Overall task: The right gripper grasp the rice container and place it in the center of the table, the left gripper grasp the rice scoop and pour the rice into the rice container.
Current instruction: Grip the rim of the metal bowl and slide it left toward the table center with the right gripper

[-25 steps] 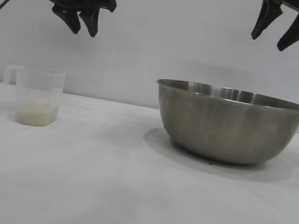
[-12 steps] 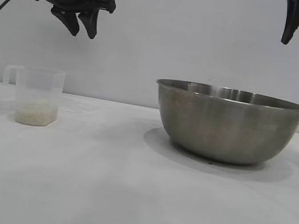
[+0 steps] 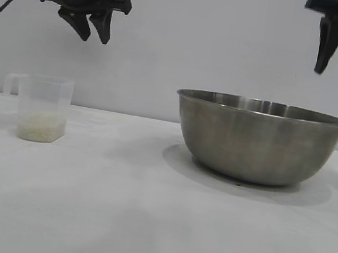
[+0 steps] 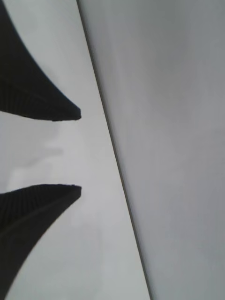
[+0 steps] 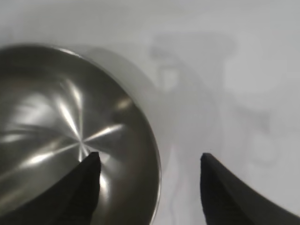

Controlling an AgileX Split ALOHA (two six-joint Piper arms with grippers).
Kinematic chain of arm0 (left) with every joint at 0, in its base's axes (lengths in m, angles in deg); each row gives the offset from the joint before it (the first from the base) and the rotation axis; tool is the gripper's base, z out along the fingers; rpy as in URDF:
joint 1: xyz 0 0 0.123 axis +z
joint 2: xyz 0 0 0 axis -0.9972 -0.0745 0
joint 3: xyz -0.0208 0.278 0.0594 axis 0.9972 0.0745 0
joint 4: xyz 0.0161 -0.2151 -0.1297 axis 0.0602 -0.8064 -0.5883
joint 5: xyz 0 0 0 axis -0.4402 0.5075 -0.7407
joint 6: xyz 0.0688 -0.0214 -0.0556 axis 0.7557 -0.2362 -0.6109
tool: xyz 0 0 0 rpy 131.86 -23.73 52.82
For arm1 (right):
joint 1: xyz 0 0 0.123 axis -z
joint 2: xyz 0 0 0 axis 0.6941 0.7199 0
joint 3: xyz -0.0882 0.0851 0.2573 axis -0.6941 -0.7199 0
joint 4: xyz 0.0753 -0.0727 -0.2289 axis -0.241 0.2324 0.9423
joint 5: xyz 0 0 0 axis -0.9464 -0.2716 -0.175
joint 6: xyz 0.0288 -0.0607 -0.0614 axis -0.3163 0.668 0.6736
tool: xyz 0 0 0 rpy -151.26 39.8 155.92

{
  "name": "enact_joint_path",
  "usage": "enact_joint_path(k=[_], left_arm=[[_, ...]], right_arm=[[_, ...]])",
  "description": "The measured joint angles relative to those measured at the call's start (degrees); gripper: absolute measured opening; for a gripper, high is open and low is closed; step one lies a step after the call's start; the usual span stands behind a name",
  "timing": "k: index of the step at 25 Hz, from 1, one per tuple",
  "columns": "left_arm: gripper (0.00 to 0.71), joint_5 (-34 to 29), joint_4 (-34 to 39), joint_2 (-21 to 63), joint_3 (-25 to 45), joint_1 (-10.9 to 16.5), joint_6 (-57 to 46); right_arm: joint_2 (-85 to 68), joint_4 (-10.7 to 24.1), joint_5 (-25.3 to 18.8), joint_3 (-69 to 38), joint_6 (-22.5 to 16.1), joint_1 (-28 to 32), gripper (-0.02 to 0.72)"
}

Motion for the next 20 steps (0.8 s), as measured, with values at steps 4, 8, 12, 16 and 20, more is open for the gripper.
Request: enact_joint_path(k=[4,8,12,16,20], left_arm=[[0.274,0.00,0.00,0.00,0.00,0.00,0.00],[0.274,0.00,-0.22,0.00,0.00,0.00,0.00],[0.274,0.00,-0.22,0.00,-0.02,0.00,0.00],[0.274,0.00,-0.22,0.00,-0.02,0.00,0.00],[0.274,0.00,-0.31,0.00,-0.02,0.00,0.00]], right_arm=[[0.00,0.00,0.00,-0.12,0.26,0.00,0.436],[1.24,-0.48,0.10,-0.12,0.35,0.00,0.436],[3.53,-0.58,0.20,-0.12,0.35,0.00,0.436],[5.38,-1.57,0.32,-0.12,0.75,0.00,0.436],[6.87,-1.95,0.44,-0.25,1.02,0.00,0.436]])
